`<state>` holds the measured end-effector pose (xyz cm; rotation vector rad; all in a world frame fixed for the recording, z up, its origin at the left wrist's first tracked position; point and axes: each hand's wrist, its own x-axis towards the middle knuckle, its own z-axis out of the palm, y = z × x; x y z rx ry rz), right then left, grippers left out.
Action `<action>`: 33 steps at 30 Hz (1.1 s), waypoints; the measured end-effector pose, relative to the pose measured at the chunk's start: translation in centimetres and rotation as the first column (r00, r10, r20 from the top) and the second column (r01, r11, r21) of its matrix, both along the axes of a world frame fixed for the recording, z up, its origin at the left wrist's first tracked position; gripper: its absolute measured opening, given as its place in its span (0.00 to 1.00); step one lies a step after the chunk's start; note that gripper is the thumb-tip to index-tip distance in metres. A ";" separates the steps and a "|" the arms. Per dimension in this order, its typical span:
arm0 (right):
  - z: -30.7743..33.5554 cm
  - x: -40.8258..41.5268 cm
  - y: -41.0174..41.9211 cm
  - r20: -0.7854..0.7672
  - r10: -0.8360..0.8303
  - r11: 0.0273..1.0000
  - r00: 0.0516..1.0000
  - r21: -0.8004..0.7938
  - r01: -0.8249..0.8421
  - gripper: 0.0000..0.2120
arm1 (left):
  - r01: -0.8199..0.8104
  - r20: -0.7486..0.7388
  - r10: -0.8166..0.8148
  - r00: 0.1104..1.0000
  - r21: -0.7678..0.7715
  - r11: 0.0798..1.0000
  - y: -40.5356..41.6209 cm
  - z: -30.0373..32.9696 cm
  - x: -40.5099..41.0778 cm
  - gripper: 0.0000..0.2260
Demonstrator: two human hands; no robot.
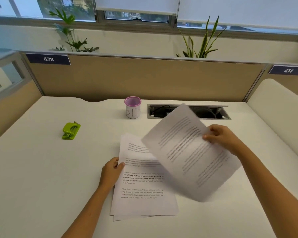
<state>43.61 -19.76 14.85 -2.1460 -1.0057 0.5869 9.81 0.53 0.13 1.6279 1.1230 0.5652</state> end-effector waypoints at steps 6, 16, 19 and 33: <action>0.5 -3.6 8.0 0.192 0.477 0.841 0.858 -0.384 -0.381 0.01 | 0.061 0.019 -0.059 0.998 -0.095 0.994 1.2 0.3 0.2 0.08; -5.0 -11.7 15.7 0.492 0.808 0.589 0.323 -0.670 -0.452 0.13 | 0.084 0.083 -0.066 0.994 -0.232 0.969 1.7 0.8 0.3 0.07; -7.5 -14.8 15.8 0.573 0.795 0.574 0.198 -0.607 -0.549 0.13 | 0.074 0.054 -0.063 0.997 -0.228 0.971 1.7 1.0 0.4 0.08; -13.6 -16.6 9.9 0.456 0.083 0.990 0.886 -0.137 -0.022 0.26 | -0.064 -0.061 0.050 0.997 -0.258 0.964 1.1 1.5 1.5 0.13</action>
